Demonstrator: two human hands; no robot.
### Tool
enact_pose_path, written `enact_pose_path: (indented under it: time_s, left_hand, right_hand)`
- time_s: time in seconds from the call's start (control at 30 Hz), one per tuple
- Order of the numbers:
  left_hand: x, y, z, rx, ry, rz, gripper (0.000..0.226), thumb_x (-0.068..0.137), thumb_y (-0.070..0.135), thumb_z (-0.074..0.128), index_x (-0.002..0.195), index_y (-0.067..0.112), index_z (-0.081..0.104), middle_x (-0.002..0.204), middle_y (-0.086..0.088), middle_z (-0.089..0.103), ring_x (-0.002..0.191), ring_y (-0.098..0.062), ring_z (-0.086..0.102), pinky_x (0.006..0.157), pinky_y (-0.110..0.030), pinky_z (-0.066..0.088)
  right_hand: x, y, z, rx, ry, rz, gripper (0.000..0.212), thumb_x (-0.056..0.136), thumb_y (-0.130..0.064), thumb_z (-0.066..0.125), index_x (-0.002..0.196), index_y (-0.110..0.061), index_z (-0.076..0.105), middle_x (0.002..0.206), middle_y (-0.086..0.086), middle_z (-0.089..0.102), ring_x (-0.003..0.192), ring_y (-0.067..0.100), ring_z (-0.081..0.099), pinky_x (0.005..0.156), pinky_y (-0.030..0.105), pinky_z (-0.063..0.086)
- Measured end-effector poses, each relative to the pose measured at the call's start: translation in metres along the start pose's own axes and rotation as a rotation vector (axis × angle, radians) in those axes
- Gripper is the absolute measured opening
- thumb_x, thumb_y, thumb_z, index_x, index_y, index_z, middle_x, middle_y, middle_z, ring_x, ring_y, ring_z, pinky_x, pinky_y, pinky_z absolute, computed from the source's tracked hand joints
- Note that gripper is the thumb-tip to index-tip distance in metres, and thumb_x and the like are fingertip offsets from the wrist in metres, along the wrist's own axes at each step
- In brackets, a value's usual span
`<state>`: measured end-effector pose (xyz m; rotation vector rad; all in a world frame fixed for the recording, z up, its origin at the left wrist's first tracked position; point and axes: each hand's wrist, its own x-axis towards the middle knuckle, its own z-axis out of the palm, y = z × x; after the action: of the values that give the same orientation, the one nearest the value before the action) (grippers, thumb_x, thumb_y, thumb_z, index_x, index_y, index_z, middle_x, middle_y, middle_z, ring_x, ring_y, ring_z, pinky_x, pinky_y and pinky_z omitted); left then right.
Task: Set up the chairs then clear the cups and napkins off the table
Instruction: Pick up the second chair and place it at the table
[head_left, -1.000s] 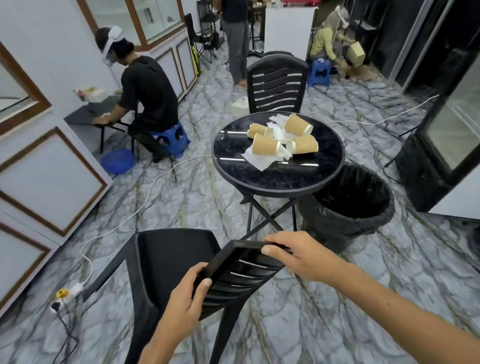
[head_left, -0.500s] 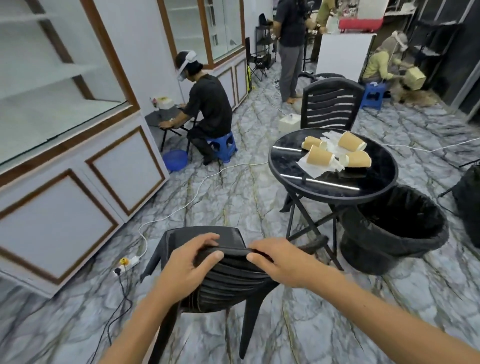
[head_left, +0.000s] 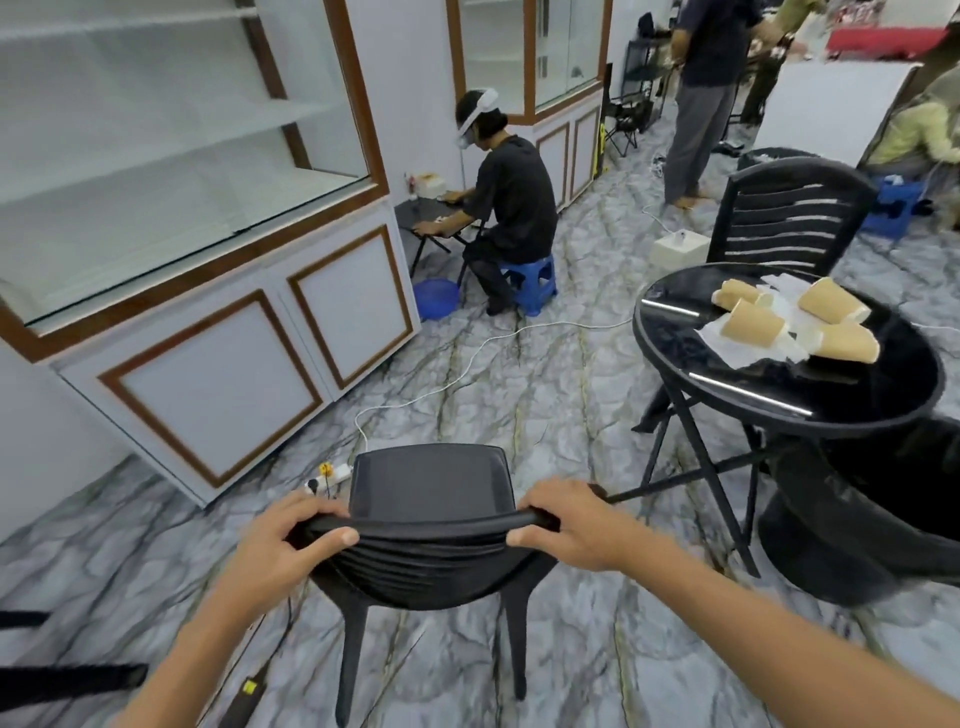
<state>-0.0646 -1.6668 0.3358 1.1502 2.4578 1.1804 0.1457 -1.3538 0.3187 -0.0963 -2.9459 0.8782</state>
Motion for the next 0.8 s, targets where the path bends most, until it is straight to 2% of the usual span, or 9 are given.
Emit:
enact_pose_path:
  time_s: [0.07,0.17,0.27,0.37,0.43,0.5,0.63,0.73,0.8]
  left_hand:
    - [-0.012,-0.013,-0.007,-0.025,0.042,-0.053,0.037,0.072,0.066,0.068,0.090,0.034,0.078,0.100,0.013,0.070,0.093,-0.002,0.064,0.077,-0.007,0.042]
    - [-0.039,-0.031,-0.001,-0.066,0.101,-0.155,0.015,0.079,0.052,0.081,0.089,0.041,0.077,0.099,0.017,0.072,0.092,0.002,0.064,0.075,-0.005,0.041]
    - [-0.065,-0.043,0.014,-0.159,0.157,-0.218,0.031,0.066,0.057,0.078,0.089,0.036,0.077,0.098,0.014,0.073,0.090,0.000,0.064,0.075,-0.004,0.042]
    - [-0.084,-0.049,0.025,-0.180,0.145,-0.214,0.040,0.062,0.058,0.075,0.087,0.027,0.079,0.097,0.003,0.072,0.089,-0.004,0.065,0.077,-0.010,0.045]
    - [-0.092,-0.050,0.027,-0.192,0.139,-0.226,0.048,0.062,0.059,0.076,0.088,0.020,0.078,0.095,0.000,0.070,0.087,-0.009,0.065,0.074,-0.016,0.045]
    - [-0.098,-0.049,0.026,-0.206,0.134,-0.238,0.047,0.063,0.060,0.075,0.093,0.025,0.077,0.096,0.003,0.069,0.086,-0.010,0.065,0.070,-0.015,0.045]
    - [-0.100,-0.047,0.017,-0.216,0.064,-0.253,0.047,0.064,0.062,0.077,0.102,0.034,0.074,0.103,0.010,0.070,0.094,-0.009,0.065,0.072,-0.010,0.046]
    - [-0.099,-0.044,0.013,-0.198,0.037,-0.248,0.053,0.064,0.069,0.076,0.105,0.036,0.072,0.104,0.013,0.070,0.094,-0.006,0.065,0.073,-0.010,0.047]
    - [-0.097,-0.040,0.014,-0.187,0.027,-0.263,0.056,0.062,0.074,0.075,0.102,0.035,0.074,0.103,0.012,0.072,0.093,-0.006,0.066,0.074,-0.011,0.048]
  right_hand:
    - [0.017,-0.010,0.004,-0.002,-0.034,-0.031,0.049,0.087,-0.069,0.050,0.084,-0.021,0.059,0.076,-0.008,0.052,0.076,0.006,0.046,0.074,0.025,0.033]
    - [0.041,-0.024,-0.006,-0.020,-0.126,-0.058,0.045,0.088,-0.064,0.053,0.082,-0.019,0.058,0.079,-0.002,0.053,0.079,0.014,0.048,0.087,0.034,0.036]
    - [0.051,-0.026,-0.010,-0.067,-0.255,-0.090,0.037,0.088,-0.063,0.056,0.085,-0.026,0.055,0.084,-0.004,0.052,0.079,0.014,0.046,0.080,0.031,0.033]
    - [0.029,-0.016,-0.001,-0.038,-0.342,-0.087,0.048,0.084,-0.072,0.054,0.099,-0.026,0.060,0.092,-0.005,0.055,0.086,0.013,0.050,0.079,0.032,0.041]
    - [0.014,-0.011,0.004,0.027,-0.322,-0.104,0.052,0.084,-0.075,0.050,0.104,-0.029,0.061,0.095,-0.005,0.059,0.089,0.010,0.052,0.083,0.030,0.042]
    - [0.013,-0.009,0.004,0.027,-0.275,-0.115,0.049,0.086,-0.075,0.048,0.103,-0.031,0.061,0.091,-0.009,0.060,0.087,0.009,0.054,0.080,0.027,0.043]
    - [0.017,0.000,0.001,-0.006,-0.223,-0.063,0.035,0.087,-0.075,0.047,0.089,-0.042,0.057,0.080,-0.017,0.056,0.079,0.003,0.052,0.070,0.021,0.041]
    - [0.014,0.015,-0.007,-0.011,-0.188,0.017,0.055,0.078,-0.082,0.050,0.102,-0.035,0.062,0.097,-0.017,0.060,0.093,0.000,0.051,0.080,0.017,0.040]
    - [0.012,0.023,-0.010,0.021,-0.168,0.070,0.065,0.073,-0.085,0.053,0.110,-0.033,0.063,0.106,-0.015,0.061,0.100,0.001,0.051,0.086,0.020,0.042]
